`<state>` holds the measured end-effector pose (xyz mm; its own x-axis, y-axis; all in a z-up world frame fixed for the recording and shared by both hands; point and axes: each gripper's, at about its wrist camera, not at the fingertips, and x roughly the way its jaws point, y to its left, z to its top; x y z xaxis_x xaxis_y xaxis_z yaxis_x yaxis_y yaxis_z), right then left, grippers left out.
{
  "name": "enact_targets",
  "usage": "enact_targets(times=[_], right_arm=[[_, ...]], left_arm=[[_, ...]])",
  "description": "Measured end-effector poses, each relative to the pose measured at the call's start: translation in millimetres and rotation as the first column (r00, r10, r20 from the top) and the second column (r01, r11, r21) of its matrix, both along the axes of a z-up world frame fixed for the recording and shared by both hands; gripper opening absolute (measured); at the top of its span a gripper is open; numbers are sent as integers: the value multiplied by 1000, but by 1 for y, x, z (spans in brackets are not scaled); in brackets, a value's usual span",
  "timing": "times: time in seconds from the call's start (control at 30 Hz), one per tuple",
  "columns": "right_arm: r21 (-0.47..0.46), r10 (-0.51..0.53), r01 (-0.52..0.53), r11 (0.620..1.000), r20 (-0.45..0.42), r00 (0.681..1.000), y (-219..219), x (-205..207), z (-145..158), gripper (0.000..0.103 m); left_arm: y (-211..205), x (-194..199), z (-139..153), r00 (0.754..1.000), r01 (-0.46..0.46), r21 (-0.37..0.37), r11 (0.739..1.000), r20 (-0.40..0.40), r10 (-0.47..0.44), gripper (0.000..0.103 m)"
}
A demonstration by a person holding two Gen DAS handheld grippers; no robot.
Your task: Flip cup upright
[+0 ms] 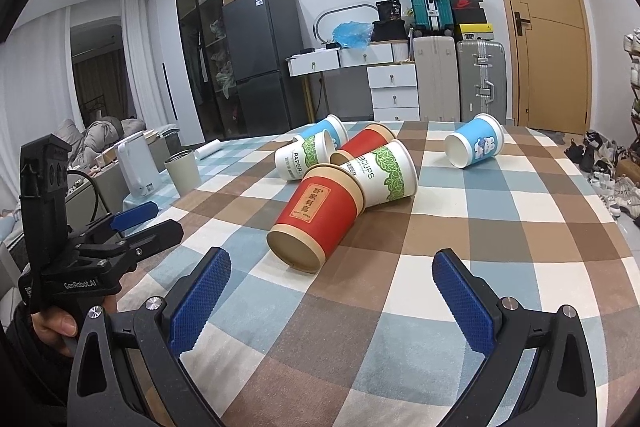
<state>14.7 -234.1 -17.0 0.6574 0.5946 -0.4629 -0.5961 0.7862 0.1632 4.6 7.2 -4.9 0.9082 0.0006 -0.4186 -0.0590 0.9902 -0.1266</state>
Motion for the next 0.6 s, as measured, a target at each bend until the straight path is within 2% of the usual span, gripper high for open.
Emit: enact_targets(times=[0.3,0.6], right_arm=[[-20,32,-32,999,-2,999,5,0,-2,103],[-24,16,-16,1000,4,1000,6,-1,-2,103]], left_arm=[[-4,3,0,1000,-9,34,999,-13,9,102],[-6,5,2,999,-19,67,998,-35,21,102]])
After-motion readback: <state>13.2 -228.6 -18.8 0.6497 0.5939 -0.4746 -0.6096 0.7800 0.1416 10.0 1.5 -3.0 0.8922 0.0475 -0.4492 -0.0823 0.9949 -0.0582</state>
